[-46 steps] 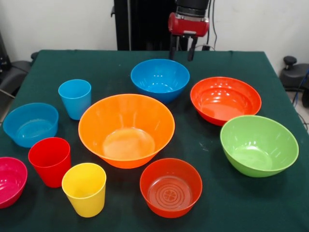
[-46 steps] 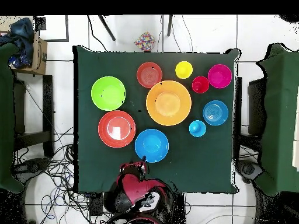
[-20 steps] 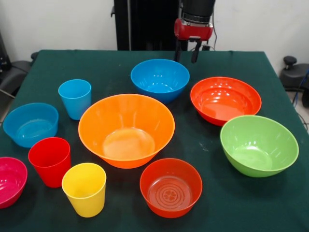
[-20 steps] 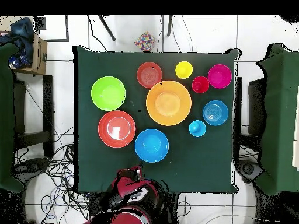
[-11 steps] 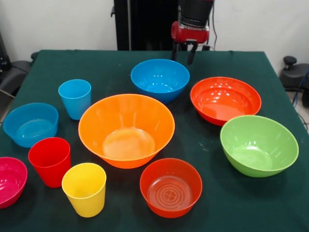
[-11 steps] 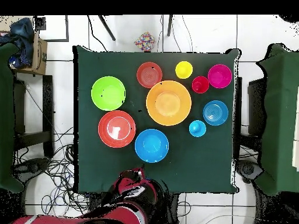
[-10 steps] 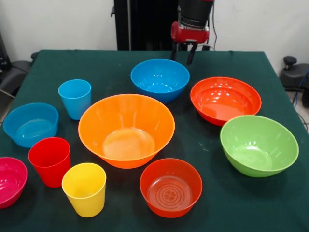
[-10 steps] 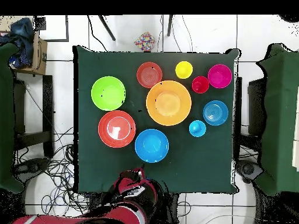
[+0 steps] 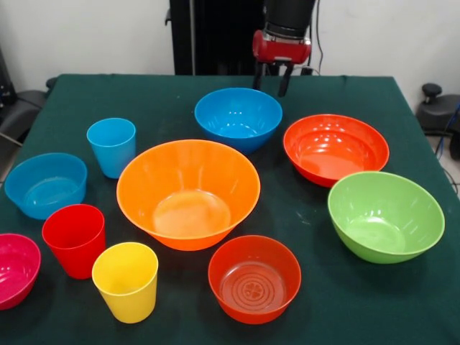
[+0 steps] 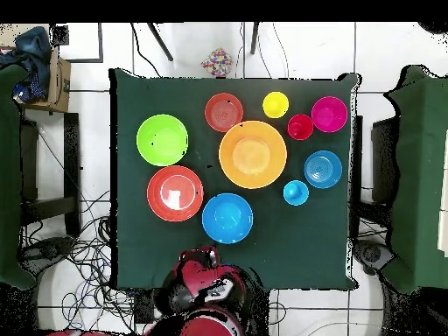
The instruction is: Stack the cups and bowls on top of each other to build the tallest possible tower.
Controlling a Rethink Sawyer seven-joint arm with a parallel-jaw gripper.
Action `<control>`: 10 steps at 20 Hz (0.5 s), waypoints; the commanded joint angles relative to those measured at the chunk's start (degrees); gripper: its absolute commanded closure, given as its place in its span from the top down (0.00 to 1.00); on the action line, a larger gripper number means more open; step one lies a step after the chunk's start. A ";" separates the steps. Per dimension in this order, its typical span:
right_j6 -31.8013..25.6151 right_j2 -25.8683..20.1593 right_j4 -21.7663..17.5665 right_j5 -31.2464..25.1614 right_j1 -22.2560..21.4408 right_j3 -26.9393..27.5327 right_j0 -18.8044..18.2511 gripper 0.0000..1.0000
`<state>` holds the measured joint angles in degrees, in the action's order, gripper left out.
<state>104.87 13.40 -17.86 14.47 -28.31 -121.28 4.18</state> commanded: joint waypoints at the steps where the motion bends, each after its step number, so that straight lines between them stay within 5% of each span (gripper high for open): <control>1: 5.26 -13.63 -1.20 -13.19 -11.44 -2.35 -6.23 1.00; 10: 5.05 -18.11 -0.20 -16.92 -15.82 -4.12 -10.74 1.00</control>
<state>104.87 4.89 -17.92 4.56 -40.74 -123.11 -4.93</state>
